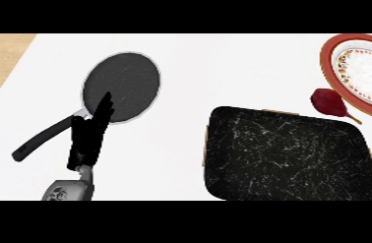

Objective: Pick the pear from the tray and place it in the plate

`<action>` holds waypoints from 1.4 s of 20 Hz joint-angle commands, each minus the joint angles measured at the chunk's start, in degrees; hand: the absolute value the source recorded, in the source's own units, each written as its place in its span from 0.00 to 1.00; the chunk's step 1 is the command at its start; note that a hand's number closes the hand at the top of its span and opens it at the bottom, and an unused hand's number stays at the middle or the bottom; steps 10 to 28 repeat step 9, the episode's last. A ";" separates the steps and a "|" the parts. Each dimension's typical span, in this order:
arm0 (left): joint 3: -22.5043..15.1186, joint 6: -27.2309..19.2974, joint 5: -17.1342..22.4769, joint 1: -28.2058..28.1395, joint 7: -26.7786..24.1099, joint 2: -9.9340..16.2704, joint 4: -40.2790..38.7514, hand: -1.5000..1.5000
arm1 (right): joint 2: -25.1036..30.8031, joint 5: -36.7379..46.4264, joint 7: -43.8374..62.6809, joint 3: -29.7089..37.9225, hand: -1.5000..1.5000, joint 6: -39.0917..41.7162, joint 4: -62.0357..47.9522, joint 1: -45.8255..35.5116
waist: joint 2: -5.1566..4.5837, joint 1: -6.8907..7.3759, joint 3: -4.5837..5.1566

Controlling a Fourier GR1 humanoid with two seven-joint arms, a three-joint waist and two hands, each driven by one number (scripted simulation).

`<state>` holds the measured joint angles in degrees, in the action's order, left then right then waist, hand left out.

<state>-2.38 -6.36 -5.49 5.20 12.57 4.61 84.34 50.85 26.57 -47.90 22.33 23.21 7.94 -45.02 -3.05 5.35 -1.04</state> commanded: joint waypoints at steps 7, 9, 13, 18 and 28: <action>0.81 0.16 -0.11 1.04 -0.39 1.00 0.05 0.50 | 1.70 -1.02 -4.44 0.56 0.00 5.40 -0.17 1.65 | -0.01 0.05 -0.01; -0.54 0.01 -0.37 0.80 0.17 -0.25 0.27 0.50 | 2.03 -0.95 -3.09 0.53 0.00 3.51 -0.16 1.66 | -0.35 0.54 -0.14; -0.54 0.01 -0.37 0.80 0.17 -0.25 0.27 0.50 | 2.03 -0.95 -3.09 0.53 0.00 3.51 -0.16 1.66 | -0.35 0.54 -0.14; -0.54 0.01 -0.37 0.80 0.17 -0.25 0.27 0.50 | 2.03 -0.95 -3.09 0.53 0.00 3.51 -0.16 1.66 | -0.35 0.54 -0.14; -0.54 0.01 -0.37 0.80 0.17 -0.25 0.27 0.50 | 2.03 -0.95 -3.09 0.53 0.00 3.51 -0.16 1.66 | -0.35 0.54 -0.14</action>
